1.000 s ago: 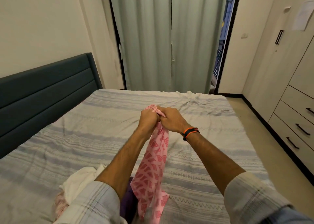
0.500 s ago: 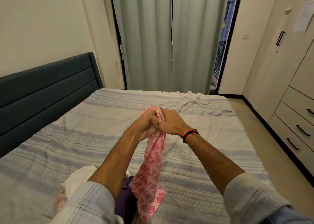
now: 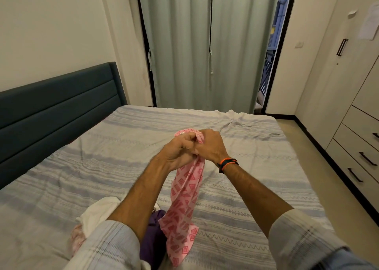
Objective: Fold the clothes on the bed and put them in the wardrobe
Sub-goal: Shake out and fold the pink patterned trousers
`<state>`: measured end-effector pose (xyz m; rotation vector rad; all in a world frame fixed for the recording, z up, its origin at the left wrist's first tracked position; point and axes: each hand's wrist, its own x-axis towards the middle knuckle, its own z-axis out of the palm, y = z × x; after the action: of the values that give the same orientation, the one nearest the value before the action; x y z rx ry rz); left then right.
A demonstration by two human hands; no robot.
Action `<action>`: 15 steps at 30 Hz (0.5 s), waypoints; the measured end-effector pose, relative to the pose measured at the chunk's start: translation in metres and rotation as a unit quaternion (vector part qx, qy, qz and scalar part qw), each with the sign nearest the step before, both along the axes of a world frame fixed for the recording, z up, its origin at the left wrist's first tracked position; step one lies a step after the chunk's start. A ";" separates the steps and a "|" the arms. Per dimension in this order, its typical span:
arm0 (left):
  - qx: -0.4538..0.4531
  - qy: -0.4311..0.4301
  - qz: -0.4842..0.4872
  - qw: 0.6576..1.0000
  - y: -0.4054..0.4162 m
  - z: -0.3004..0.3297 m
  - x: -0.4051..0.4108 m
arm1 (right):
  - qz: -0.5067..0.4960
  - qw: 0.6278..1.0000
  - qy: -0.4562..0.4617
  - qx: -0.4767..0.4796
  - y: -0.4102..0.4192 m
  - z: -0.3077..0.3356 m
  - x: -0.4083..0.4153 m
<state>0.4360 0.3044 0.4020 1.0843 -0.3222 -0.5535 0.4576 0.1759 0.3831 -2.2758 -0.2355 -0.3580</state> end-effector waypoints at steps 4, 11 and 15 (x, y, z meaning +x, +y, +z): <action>0.172 -0.019 0.110 0.979 -0.006 0.003 -0.003 | -0.029 0.998 0.024 0.050 -0.010 0.000 0.005; 0.286 -0.032 0.309 0.906 0.016 -0.021 0.021 | 0.089 0.970 0.086 0.208 -0.047 0.020 0.008; 0.279 -0.127 0.191 0.933 0.023 -0.009 0.023 | 0.168 0.955 0.069 0.233 -0.065 0.038 0.005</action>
<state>0.4587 0.3270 0.3927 1.7308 -0.1697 -0.1479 0.4623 0.1112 0.4213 -1.7470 -0.4132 -0.0625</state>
